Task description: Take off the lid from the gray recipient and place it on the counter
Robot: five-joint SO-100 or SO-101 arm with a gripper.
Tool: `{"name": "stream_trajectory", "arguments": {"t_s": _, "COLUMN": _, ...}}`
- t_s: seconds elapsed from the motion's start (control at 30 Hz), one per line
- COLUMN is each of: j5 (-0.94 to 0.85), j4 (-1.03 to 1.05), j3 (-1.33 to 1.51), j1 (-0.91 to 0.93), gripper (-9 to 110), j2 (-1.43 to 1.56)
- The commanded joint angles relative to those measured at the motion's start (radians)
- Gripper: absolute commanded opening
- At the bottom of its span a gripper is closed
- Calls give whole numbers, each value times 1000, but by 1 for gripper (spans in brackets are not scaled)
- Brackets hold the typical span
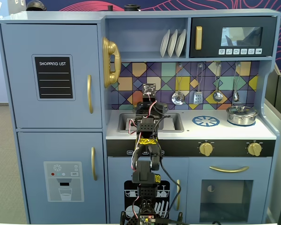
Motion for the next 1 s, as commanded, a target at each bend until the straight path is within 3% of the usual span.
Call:
{"name": "stream_trajectory", "arguments": {"t_s": 0.0, "j5": 12, "j4": -60, "j3": -67, "j1": 2, "gripper": 22, "j2": -40}}
{"name": "stream_trajectory", "arguments": {"t_s": 0.97, "j5": 17, "j4": -210, "j3": -270, "j1": -11, "gripper": 17, "j2": -433}}
